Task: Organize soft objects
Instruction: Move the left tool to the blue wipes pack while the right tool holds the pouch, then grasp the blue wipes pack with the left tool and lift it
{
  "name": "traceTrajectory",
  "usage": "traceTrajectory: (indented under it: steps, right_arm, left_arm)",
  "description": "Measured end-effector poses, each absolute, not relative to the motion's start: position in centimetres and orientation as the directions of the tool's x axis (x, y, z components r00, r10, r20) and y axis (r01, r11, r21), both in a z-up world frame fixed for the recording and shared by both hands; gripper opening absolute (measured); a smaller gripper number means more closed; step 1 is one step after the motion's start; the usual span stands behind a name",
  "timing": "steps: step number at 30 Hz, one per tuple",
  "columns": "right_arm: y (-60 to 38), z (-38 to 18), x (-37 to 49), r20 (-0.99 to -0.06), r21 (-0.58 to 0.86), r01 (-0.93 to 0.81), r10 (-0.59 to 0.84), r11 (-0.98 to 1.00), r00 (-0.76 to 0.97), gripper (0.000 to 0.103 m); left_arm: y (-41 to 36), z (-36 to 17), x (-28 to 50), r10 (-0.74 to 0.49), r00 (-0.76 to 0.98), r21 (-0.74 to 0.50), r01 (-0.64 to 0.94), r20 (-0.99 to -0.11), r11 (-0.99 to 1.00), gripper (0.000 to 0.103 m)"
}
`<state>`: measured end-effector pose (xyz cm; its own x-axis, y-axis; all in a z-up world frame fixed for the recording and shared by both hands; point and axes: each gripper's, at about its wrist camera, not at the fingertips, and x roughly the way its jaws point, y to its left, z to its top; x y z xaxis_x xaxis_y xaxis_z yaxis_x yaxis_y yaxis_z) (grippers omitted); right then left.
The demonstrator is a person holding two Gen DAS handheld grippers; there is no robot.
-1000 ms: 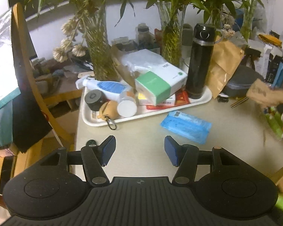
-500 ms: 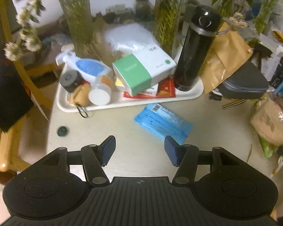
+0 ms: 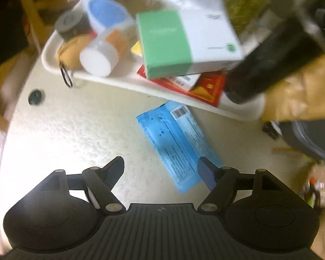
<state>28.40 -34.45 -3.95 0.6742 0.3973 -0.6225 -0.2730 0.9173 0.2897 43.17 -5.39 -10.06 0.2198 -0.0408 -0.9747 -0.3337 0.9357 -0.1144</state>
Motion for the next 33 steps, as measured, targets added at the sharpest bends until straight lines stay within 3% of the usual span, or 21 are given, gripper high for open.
traceTrajectory:
  steps: [13, 19, 22, 27, 33]
  right_arm:
    - [-35.0, -4.1, 28.7, -0.623, 0.310, -0.277, 0.414, 0.910, 0.663, 0.022]
    - [-35.4, -4.2, 28.7, -0.628, 0.314, -0.271, 0.413, 0.910, 0.659, 0.022]
    - [-35.4, -4.2, 28.7, -0.629, 0.313, -0.275, 0.415, 0.909, 0.657, 0.022]
    - [-35.3, -4.2, 28.6, -0.637, 0.307, -0.273, 0.410, 0.912, 0.653, 0.022]
    - [-34.7, -4.4, 28.6, -0.653, 0.299, -0.268, 0.402, 0.916, 0.642, 0.022]
  left_arm:
    - [-7.1, -15.0, 47.0, -0.035, 0.160, -0.109, -0.483, -0.987, 0.869, 0.084]
    - [-9.1, -16.0, 47.2, 0.059, 0.141, -0.014, -0.465, -0.988, 0.885, 0.091]
    - [-10.0, -15.9, 46.8, 0.091, 0.141, 0.021, -0.433, -0.986, 0.901, 0.087]
    - [-10.3, -15.6, 46.2, 0.086, 0.100, 0.036, -0.425, -0.991, 0.904, 0.072]
    - [-10.0, -14.4, 44.4, 0.061, 0.071, 0.030, -0.370, -0.996, 0.929, 0.066]
